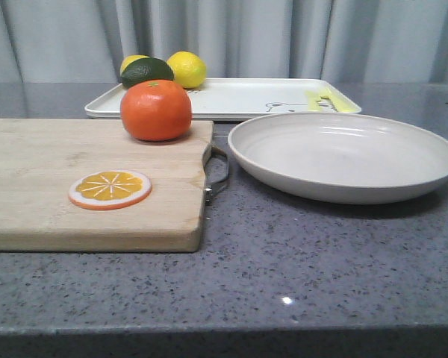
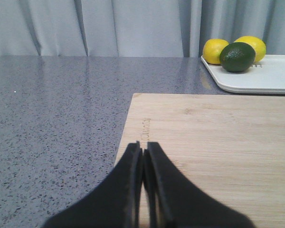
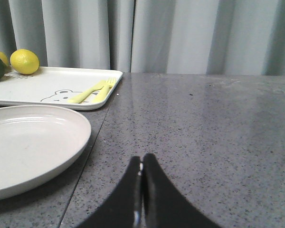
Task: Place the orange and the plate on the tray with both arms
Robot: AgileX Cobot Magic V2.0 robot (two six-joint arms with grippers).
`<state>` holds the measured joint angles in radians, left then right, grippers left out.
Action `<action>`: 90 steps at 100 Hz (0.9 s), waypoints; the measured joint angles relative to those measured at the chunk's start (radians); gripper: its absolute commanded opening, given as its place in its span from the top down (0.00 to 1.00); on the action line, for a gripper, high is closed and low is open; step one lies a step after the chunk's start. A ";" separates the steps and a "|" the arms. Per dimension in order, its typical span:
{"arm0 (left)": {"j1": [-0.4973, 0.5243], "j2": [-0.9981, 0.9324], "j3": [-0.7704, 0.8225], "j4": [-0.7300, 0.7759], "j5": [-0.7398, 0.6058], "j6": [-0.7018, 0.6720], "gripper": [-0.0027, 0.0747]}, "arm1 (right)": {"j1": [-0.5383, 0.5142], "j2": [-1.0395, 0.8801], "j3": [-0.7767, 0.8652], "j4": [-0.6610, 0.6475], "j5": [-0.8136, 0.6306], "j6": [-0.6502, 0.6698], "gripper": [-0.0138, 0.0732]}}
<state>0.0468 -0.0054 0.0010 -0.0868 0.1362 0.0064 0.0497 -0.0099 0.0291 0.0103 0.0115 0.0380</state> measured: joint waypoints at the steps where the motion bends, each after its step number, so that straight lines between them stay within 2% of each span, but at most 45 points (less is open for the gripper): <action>1: 0.000 0.000 0.000 0.000 0.000 0.000 0.99 | 0.000 0.000 0.000 0.000 0.000 0.000 0.92; 72: 0.000 0.000 0.000 0.000 -0.002 0.000 0.99 | 0.000 0.000 0.000 0.000 0.000 0.000 0.92; 90: 0.000 0.000 0.000 0.000 -0.041 0.000 0.99 | 0.000 0.000 0.000 0.000 0.000 0.000 0.92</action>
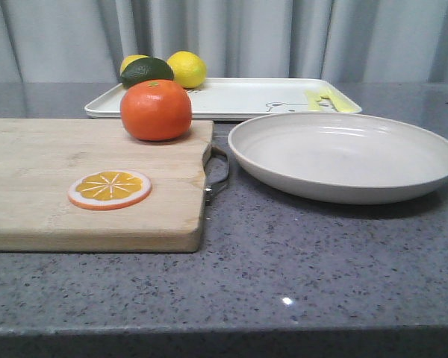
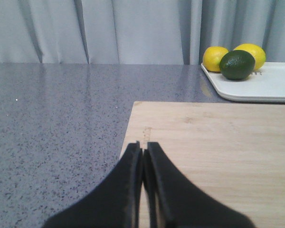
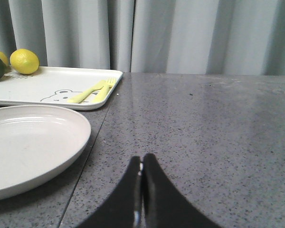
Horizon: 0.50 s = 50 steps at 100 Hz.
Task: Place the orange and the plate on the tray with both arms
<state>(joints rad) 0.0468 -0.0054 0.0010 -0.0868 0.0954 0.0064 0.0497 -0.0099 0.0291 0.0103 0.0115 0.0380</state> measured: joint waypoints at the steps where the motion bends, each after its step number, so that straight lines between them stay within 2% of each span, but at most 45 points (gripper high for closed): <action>1: 0.000 0.000 0.000 0.000 -0.005 0.000 0.99 | 0.000 0.000 0.000 0.000 0.000 0.000 0.92; 17: 0.000 0.000 0.000 0.000 -0.074 -0.006 0.99 | 0.000 0.000 0.000 0.000 0.000 0.000 0.92; 50: 0.000 0.000 -0.002 0.000 -0.095 0.000 0.99 | 0.000 0.000 -0.024 0.000 0.042 0.000 0.92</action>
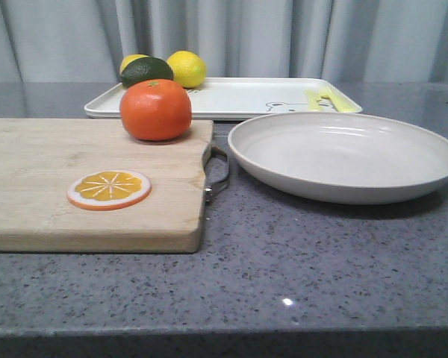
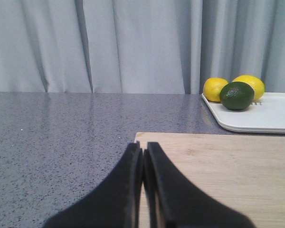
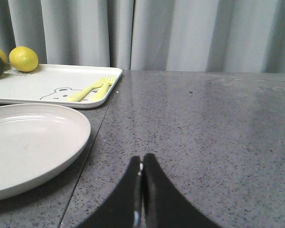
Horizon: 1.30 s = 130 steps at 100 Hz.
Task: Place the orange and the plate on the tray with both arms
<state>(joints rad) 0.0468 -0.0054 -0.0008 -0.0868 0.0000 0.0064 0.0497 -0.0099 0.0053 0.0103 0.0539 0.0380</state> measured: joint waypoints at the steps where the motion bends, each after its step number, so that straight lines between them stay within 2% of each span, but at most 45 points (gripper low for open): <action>1: 0.000 0.000 -0.002 0.000 0.000 -0.006 0.99 | 0.000 0.000 -0.004 0.000 0.005 0.000 0.92; 30: 0.000 0.057 -0.077 0.000 0.018 0.000 0.99 | 0.000 0.007 -0.081 0.000 0.078 0.000 0.92; 58: 0.000 0.211 -0.185 0.000 0.019 0.000 0.99 | 0.000 0.149 -0.190 -0.035 0.083 0.000 0.92; 89: 0.000 0.345 -0.256 0.000 0.000 -0.006 0.99 | 0.000 0.364 -0.331 -0.044 0.033 0.000 0.92; 113: 0.000 0.367 -0.256 0.000 -0.063 0.000 0.99 | 0.000 0.510 -0.427 -0.045 0.010 0.000 0.92; 130: 0.000 0.367 -0.256 0.000 -0.081 -0.006 0.99 | 0.000 0.544 -0.436 -0.045 -0.035 0.000 0.92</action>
<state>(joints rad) 0.0468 0.3611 -0.2566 -0.0868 -0.0806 0.0000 0.0497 0.5336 -0.4307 -0.0350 0.0187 0.0380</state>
